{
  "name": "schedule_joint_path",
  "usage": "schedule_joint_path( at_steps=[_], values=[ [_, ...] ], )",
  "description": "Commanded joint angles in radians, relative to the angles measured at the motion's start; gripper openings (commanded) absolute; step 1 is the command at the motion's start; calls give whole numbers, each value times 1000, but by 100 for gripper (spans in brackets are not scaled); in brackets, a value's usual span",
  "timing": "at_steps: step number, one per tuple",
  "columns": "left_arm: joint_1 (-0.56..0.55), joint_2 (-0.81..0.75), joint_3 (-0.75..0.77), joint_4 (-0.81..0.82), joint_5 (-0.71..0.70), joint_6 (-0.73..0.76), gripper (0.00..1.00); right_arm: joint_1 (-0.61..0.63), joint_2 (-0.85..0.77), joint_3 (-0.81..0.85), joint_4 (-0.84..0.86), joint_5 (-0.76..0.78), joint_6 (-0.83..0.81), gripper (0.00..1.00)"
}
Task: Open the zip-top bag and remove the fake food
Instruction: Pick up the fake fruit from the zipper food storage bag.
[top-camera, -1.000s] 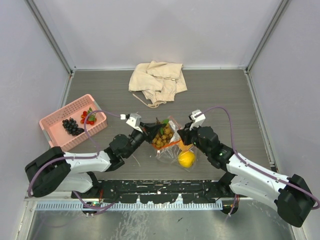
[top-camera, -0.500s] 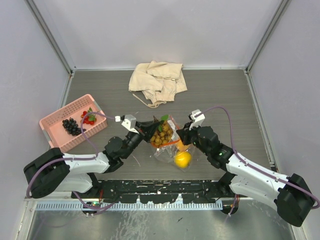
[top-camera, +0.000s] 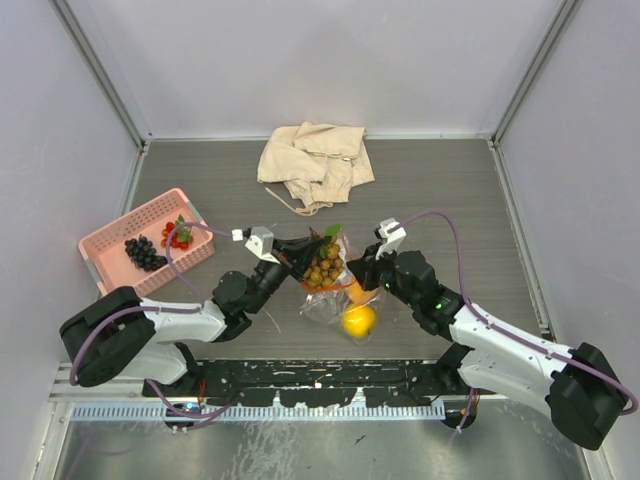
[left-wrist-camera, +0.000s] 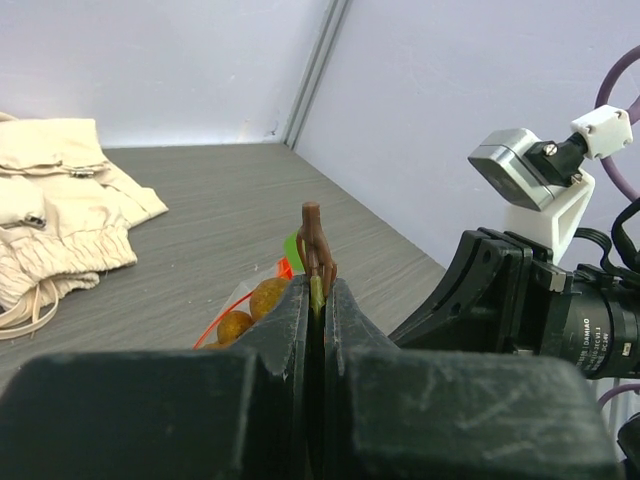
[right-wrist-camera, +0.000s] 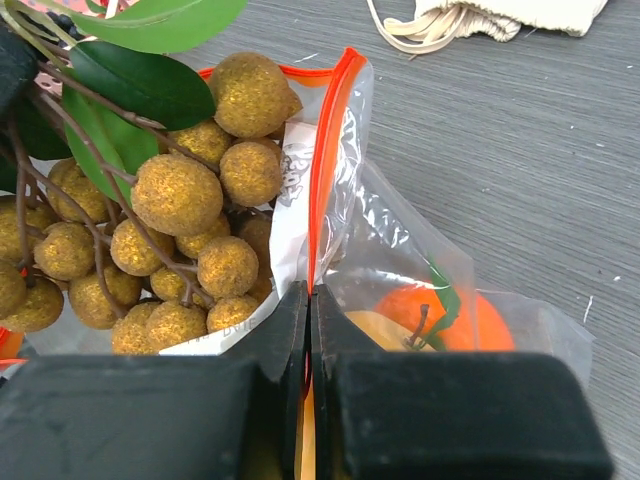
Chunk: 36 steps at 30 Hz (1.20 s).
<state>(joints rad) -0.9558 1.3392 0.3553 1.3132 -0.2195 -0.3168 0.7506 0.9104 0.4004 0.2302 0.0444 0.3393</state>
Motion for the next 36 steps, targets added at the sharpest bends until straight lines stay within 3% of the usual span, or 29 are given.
schedule_joint_path(
  at_steps=[1,14,24,36],
  values=[
    [7,5,52,116,60,2,0,0,11,34,70,-42,18,1],
    [58,-47,92,116,85,-12,0,0,0,16,79,-54,20,1],
    [61,-19,101,116,20,-83,0,0,-17,33,104,-98,14,1],
    [61,-108,89,116,-104,-186,0,0,22,27,137,-107,39,1]
  ],
)
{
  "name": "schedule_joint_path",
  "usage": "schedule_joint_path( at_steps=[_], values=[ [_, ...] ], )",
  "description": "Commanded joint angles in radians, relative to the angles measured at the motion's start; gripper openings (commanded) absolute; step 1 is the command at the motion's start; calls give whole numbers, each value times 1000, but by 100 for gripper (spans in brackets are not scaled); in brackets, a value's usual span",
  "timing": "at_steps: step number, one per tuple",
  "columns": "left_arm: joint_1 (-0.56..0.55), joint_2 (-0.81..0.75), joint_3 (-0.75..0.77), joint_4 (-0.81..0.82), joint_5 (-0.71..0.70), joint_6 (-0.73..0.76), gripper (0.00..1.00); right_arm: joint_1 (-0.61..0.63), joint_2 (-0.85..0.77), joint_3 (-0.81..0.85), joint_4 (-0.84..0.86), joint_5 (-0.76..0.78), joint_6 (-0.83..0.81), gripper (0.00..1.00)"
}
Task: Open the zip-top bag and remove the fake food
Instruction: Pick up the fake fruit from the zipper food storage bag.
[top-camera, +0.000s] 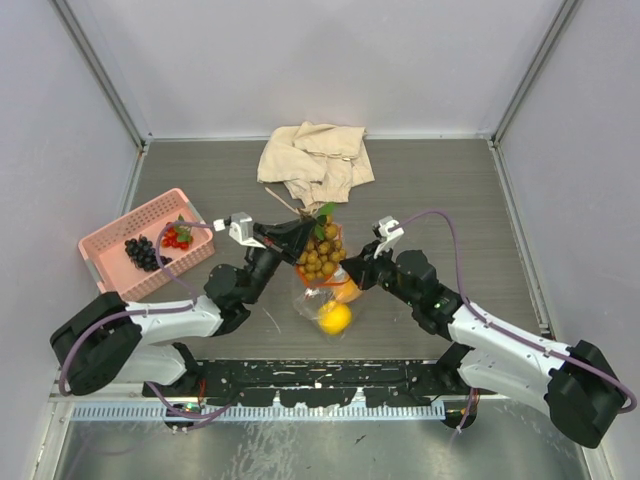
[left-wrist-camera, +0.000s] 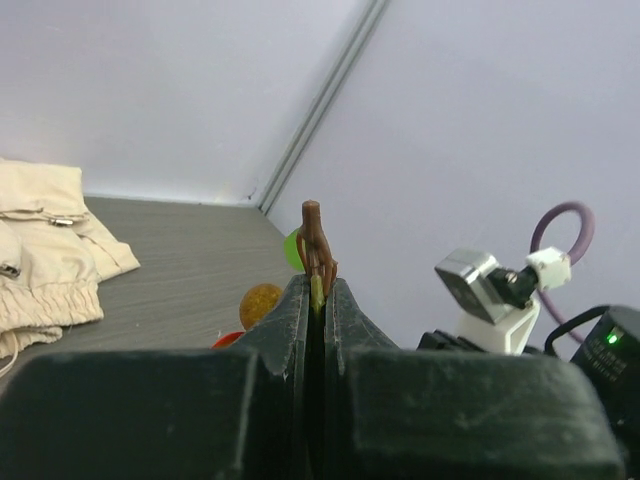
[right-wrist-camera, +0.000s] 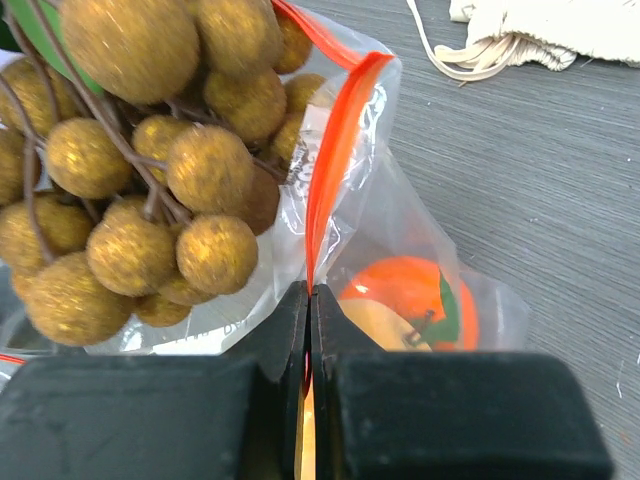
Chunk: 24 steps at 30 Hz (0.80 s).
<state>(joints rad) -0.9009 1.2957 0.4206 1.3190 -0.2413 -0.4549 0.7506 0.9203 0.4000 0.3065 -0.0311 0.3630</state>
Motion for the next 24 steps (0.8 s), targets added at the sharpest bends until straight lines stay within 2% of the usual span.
schedule_joint_path(
  at_steps=[1,9,24],
  values=[
    [6,-67,23,111,-87,-49,0,0,15,29,65,-37,18,1],
    [5,11,32,111,-111,-47,0,8,19,41,141,-104,91,1],
    [6,45,112,111,-123,-156,0,12,52,72,148,-75,86,1]
  ],
)
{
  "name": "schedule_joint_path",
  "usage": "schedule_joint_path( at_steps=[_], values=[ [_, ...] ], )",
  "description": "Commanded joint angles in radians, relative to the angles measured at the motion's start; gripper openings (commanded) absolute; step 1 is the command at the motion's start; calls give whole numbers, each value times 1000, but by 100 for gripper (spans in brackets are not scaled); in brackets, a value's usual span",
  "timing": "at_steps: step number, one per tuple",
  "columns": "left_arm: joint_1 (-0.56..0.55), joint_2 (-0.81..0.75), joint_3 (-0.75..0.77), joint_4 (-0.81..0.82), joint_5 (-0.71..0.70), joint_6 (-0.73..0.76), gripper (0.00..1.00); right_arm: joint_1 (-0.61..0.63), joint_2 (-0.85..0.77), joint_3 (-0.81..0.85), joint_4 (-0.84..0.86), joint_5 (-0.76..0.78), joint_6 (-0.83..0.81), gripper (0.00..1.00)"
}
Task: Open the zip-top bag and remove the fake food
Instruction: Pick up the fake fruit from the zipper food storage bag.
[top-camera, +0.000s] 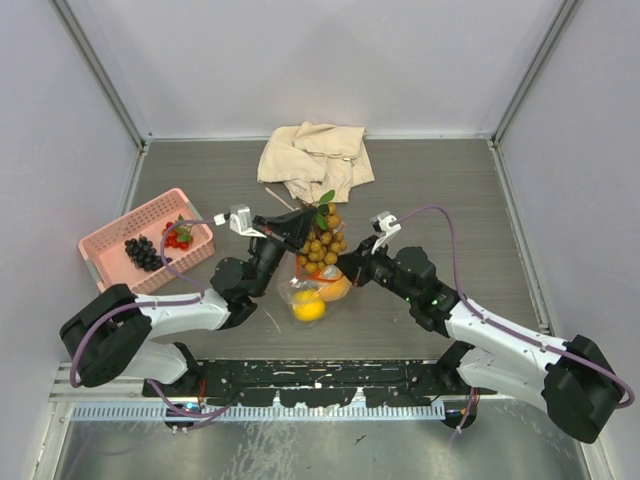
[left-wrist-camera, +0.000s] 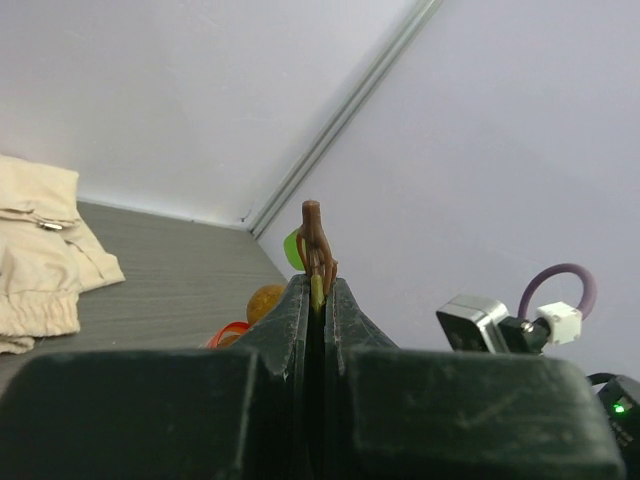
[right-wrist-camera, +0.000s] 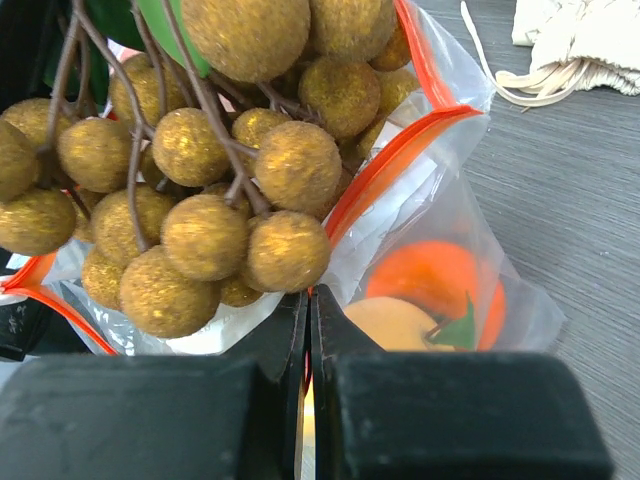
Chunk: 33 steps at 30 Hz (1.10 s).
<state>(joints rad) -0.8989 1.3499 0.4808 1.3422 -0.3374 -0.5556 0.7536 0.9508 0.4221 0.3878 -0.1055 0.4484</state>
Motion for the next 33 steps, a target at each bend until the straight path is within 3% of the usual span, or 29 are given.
schedule_joint_path(
  at_steps=[1,13,27,33],
  values=[
    [4,-11,52,87,-35,-72,0,9,29,49,71,1,2,1],
    [4,-73,-23,87,-167,-327,0,9,51,7,137,32,38,1],
    [3,-52,10,87,-133,-664,0,9,2,-7,162,74,45,1],
    [3,-99,41,81,-83,-663,0,9,-53,14,123,127,0,1]
  ],
)
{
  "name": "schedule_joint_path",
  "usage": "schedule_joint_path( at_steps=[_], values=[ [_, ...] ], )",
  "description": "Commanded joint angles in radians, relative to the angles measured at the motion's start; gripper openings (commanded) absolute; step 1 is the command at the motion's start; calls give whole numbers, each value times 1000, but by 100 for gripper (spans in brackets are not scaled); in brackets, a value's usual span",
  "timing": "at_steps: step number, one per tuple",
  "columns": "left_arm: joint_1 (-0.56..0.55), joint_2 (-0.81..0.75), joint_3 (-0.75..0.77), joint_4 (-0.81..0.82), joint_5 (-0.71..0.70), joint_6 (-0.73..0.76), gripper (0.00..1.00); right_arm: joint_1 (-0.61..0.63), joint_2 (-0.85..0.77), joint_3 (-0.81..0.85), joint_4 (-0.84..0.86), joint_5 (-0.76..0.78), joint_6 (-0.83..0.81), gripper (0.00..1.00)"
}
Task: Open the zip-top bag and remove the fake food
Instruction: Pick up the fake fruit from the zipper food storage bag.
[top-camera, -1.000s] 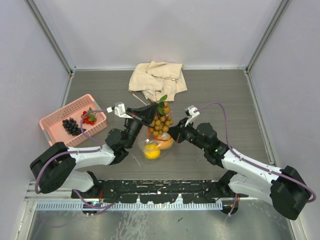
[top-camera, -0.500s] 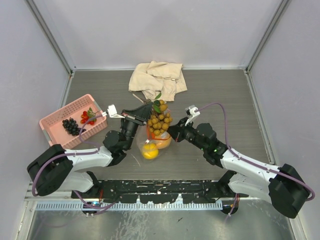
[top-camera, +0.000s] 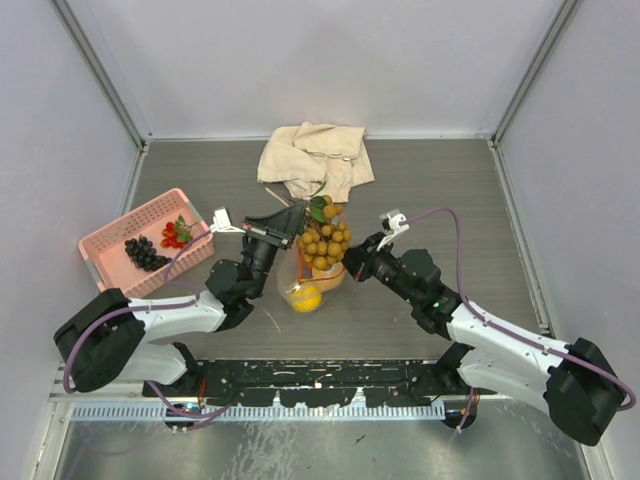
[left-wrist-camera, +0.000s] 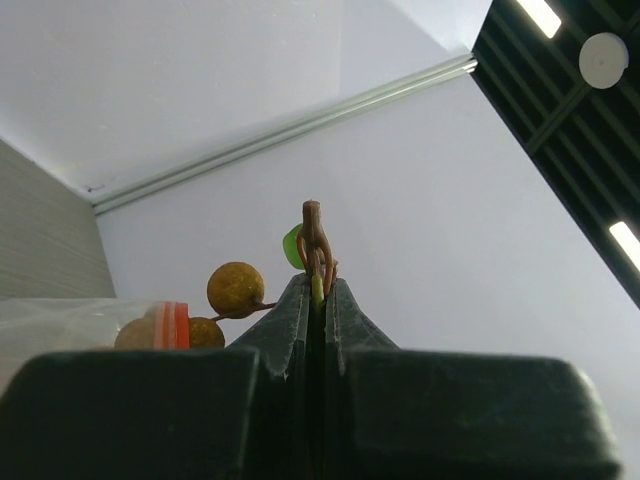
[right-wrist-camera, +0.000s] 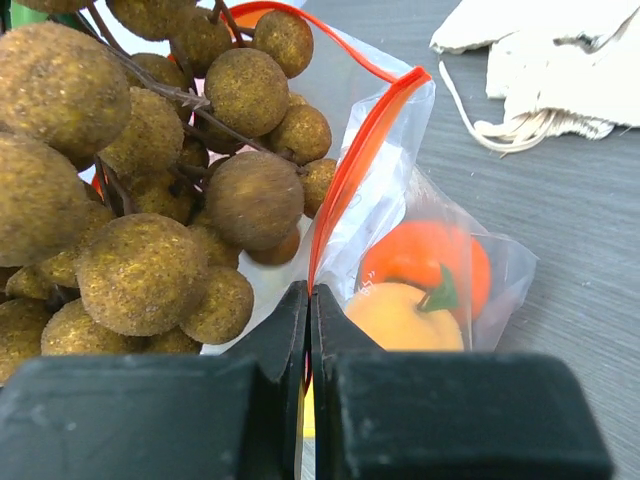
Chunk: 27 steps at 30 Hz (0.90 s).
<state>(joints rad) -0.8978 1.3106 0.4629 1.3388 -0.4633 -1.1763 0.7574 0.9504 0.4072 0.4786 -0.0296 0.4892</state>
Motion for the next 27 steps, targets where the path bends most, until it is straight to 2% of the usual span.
schedule_joint_path(
  at_steps=[1,9,15,19,27],
  values=[
    [3,-76,64,75,52,-35,0,4,-65,35,24,58,-49,1],
    [3,-158,61,-62,79,-45,0,4,-135,70,-32,115,-103,1],
    [2,-195,39,-156,158,-59,0,4,-183,100,-101,178,-166,1],
    [3,-251,20,-201,175,-18,0,5,-215,120,-143,210,-216,1],
    [13,-461,39,-527,173,131,0,2,-261,165,-216,237,-298,1]
  ],
)
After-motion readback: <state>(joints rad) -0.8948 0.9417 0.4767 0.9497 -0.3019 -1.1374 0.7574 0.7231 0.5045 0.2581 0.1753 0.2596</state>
